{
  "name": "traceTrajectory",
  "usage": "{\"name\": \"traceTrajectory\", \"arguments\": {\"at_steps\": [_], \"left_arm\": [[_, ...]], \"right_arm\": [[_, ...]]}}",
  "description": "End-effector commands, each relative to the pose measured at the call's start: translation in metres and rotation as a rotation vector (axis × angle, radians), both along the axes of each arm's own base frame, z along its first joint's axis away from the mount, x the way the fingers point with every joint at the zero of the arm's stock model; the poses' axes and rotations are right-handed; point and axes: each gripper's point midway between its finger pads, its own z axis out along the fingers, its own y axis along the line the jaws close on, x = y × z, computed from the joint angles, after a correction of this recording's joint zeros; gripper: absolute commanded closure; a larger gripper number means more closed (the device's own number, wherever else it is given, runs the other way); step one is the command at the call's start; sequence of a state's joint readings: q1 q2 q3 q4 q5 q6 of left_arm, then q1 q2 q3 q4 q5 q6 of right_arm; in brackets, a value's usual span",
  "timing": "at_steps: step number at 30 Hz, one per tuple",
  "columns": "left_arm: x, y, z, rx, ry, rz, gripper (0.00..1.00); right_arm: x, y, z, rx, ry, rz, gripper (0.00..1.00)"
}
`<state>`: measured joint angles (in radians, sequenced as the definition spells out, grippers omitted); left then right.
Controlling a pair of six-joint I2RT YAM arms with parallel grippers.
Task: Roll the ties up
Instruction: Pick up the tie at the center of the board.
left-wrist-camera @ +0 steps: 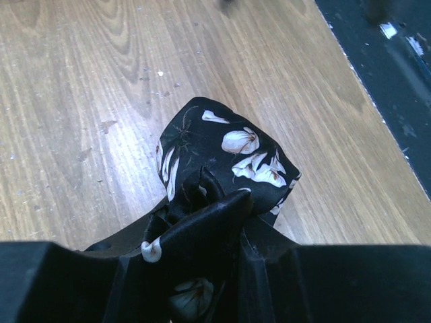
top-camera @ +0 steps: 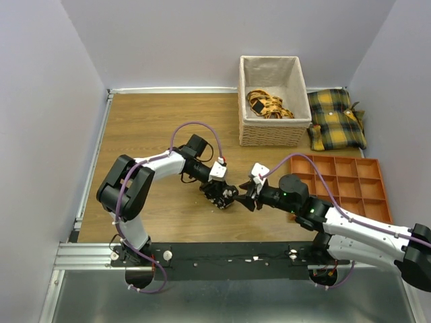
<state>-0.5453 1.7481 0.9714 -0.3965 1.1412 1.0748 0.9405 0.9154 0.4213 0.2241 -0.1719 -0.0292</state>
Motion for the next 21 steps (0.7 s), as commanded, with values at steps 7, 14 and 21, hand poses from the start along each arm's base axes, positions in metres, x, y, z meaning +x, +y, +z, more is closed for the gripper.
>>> {"name": "traceTrajectory", "arguments": {"at_steps": [7, 14, 21], "left_arm": [[-0.017, 0.007, 0.033, -0.048, -0.065, -0.135, 1.00], [-0.033, 0.021, 0.039, -0.034, -0.031, -0.169, 1.00], [-0.038, 0.024, 0.043, -0.028, -0.006, -0.188, 1.00]], "right_arm": [[0.034, 0.012, 0.026, -0.255, -0.541, 0.179, 0.49], [0.005, 0.014, 0.024, -0.272, -0.773, 0.412, 0.49], [0.012, 0.028, 0.021, -0.385, -0.938, 0.512, 0.48]]}}
